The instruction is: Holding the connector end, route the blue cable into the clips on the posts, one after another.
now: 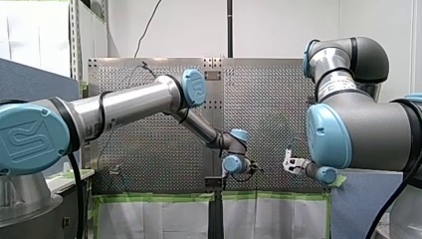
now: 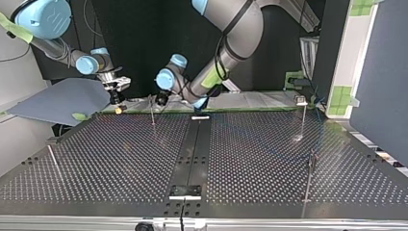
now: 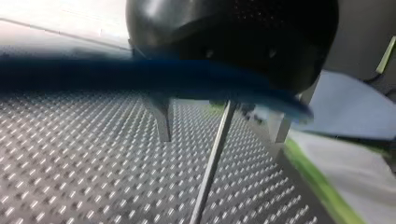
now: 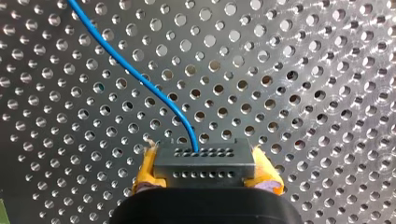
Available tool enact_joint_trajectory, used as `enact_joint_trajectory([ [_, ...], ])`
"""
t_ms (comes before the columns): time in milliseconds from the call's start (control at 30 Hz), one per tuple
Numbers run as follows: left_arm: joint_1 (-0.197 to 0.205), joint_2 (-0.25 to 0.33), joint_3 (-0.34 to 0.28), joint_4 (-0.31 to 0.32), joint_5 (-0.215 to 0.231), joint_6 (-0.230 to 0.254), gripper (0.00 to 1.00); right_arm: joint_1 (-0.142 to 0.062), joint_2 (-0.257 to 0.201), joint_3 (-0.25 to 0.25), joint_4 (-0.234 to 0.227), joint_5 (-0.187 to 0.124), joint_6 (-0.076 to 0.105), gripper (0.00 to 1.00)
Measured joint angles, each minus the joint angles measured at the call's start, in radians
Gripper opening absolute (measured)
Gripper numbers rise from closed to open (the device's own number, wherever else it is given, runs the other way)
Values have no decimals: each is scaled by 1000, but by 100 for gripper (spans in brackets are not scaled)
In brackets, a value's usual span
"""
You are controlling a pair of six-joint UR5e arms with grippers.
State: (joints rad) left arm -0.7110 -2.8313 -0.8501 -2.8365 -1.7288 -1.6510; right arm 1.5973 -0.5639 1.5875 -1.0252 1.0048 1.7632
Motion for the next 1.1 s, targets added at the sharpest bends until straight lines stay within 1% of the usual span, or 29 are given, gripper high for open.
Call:
enact_joint_trajectory([
  [133, -14, 0, -11, -32, 9, 12, 100, 0, 0, 0, 1, 1, 1, 0],
  [233, -21, 0, -24, -45, 8, 18, 100, 0, 0, 0, 1, 1, 1, 0],
  [467, -33, 1, -49, -47, 2, 32, 100, 0, 0, 0, 0, 2, 0, 0],
  [700, -43, 9, -78, -17, -36, 32, 100, 0, 1, 0, 1, 2, 0, 0],
  [833, -43, 38, -110, 14, -56, 27, 100, 0, 1, 0, 2, 2, -1, 0],
  [967, -44, 68, -146, 48, -48, 24, 100, 0, 1, 0, 2, 2, -1, 0],
  [1100, -50, 78, -173, 63, -30, 22, 100, 0, 2, 0, 2, 2, 0, 0],
])
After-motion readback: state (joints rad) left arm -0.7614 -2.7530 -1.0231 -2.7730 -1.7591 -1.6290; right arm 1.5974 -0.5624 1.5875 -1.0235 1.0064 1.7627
